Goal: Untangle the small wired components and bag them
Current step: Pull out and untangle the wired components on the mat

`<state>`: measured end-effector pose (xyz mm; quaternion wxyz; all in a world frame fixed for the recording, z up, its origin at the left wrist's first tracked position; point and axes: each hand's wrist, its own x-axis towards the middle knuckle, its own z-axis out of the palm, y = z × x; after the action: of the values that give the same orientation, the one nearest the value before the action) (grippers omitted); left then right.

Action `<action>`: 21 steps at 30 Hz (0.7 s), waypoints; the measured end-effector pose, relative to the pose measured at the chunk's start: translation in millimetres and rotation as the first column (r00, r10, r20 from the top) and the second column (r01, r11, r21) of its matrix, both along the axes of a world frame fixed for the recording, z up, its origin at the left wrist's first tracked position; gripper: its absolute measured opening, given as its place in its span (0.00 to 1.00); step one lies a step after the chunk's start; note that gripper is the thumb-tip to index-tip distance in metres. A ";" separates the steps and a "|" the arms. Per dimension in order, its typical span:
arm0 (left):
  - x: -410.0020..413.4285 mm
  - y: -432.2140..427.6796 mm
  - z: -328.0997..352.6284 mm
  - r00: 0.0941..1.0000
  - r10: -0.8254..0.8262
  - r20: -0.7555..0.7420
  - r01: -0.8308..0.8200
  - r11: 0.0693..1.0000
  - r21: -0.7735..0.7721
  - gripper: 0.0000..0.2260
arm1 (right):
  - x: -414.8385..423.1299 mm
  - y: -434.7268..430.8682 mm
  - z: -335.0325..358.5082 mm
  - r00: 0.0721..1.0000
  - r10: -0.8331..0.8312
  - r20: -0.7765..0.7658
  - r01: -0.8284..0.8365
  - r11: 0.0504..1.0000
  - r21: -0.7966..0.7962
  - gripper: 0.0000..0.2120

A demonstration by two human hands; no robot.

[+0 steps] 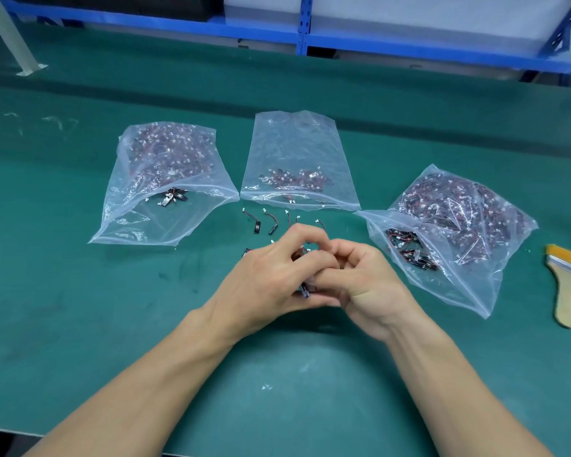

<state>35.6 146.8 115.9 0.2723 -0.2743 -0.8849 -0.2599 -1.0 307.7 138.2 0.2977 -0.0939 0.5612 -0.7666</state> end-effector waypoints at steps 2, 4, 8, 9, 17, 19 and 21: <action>-0.5 -1.4 -0.5 1.000 0.011 -0.009 -0.011 1.000 0.011 0.16 | 0.2 -1.5 -0.5 1.000 -0.002 0.003 0.002 1.000 0.014 0.10; -1.0 -2.1 -1.7 0.999 0.030 -0.028 -0.029 0.999 0.022 0.15 | 0.1 -2.6 -1.9 1.000 0.005 -0.020 -0.005 0.999 0.037 0.08; -3.2 -3.3 -4.3 0.996 0.056 -0.067 -0.045 0.987 0.155 0.14 | -1.9 -2.0 -1.2 0.994 0.068 0.087 -0.058 0.991 -0.119 0.05; -4.3 -4.3 -4.4 0.996 0.059 -0.068 -0.044 0.977 0.207 0.13 | -2.9 -0.7 -0.6 0.984 0.084 0.158 -0.053 0.980 -0.193 0.07; -30.9 -19.6 21.7 0.928 0.360 0.093 -0.371 0.887 0.275 0.17 | -9.0 -0.3 -0.3 0.985 -0.115 0.130 0.139 0.971 -0.194 0.12; -55.5 -19.0 31.9 0.857 0.452 0.248 -0.490 0.864 0.115 0.19 | -13.5 4.2 0.2 0.980 -0.180 0.081 0.192 0.965 -0.178 0.11; -85.2 -16.8 36.8 0.759 0.555 0.340 -0.556 0.825 -0.106 0.20 | -16.7 7.7 -0.7 0.973 -0.227 0.033 0.229 0.963 -0.145 0.09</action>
<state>-49.6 130.0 152.7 0.1721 0.0521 -0.9603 -0.2135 -17.7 315.4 137.6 0.2043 -0.0442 0.5075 -0.8359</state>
